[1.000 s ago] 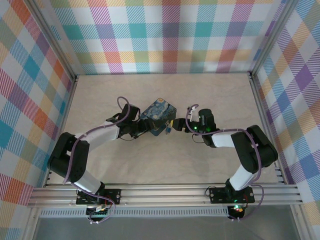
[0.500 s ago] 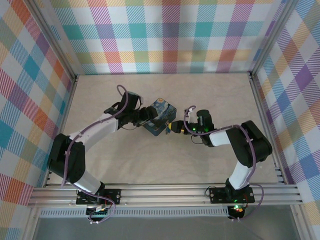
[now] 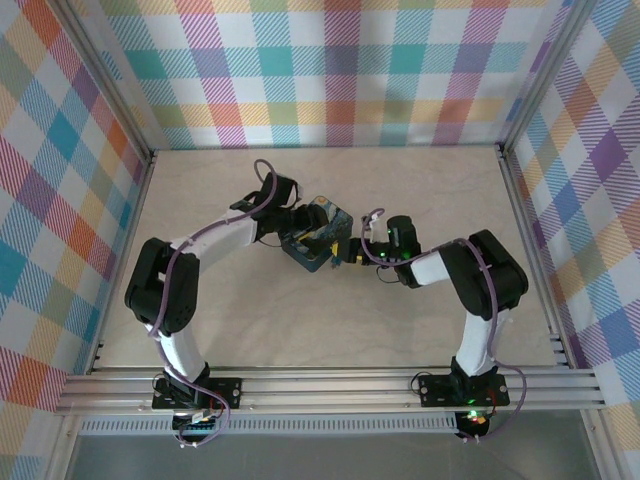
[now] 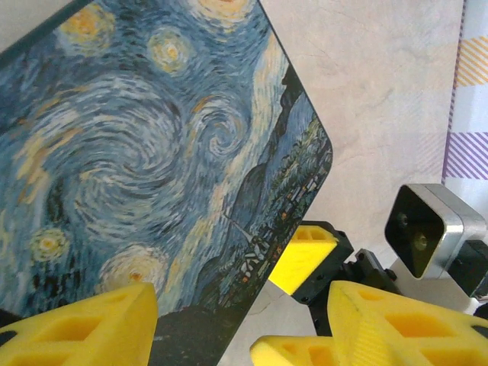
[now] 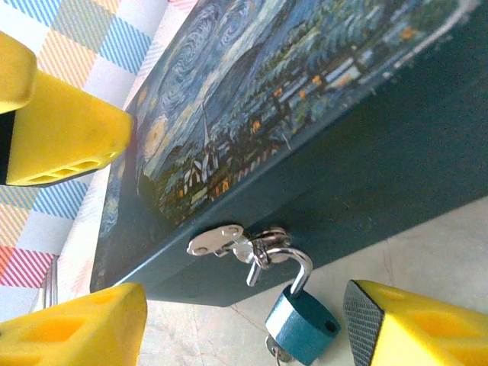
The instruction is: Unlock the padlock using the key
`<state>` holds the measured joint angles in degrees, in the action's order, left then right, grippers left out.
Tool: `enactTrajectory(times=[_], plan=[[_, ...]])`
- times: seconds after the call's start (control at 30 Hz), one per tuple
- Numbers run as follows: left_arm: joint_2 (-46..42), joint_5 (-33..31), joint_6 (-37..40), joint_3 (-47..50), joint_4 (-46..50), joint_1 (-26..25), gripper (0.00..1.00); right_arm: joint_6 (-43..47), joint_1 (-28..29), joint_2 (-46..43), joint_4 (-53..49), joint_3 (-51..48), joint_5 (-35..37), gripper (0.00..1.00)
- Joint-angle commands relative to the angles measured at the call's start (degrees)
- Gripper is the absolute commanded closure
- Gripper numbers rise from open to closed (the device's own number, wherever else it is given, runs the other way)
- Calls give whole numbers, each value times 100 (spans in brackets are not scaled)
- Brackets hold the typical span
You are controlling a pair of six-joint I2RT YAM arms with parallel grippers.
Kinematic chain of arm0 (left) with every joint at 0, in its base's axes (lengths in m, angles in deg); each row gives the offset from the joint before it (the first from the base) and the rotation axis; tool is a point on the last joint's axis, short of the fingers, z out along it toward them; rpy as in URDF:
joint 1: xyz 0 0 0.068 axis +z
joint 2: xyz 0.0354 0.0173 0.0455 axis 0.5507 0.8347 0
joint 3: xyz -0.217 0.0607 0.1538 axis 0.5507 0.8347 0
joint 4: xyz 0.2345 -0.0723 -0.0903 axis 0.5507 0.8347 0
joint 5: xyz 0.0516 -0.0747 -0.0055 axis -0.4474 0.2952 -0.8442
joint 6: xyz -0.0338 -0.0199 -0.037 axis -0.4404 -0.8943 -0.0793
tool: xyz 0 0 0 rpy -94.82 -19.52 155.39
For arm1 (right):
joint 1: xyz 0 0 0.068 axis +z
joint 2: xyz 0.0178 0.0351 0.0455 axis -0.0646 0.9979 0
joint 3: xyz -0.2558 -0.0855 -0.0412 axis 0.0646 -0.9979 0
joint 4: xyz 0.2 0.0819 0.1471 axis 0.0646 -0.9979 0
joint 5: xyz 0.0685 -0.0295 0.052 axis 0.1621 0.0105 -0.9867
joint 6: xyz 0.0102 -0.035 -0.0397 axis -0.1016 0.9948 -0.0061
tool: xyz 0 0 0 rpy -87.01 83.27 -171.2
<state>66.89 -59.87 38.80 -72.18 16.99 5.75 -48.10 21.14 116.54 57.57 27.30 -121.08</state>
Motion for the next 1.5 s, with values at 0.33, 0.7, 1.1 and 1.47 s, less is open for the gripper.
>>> enactTrajectory(times=[0.33,0.7,1.1,1.47], plan=[[119,-119,239,2,76,-45,41,324,38,473,658,236,-523,35],[66,-176,231,55,72,-46,41,407,39,686,799,334,-844,36],[49,-186,233,68,79,-46,41,422,38,721,765,343,-1034,43],[58,-176,222,64,76,-44,41,498,47,857,501,558,-1059,43]])
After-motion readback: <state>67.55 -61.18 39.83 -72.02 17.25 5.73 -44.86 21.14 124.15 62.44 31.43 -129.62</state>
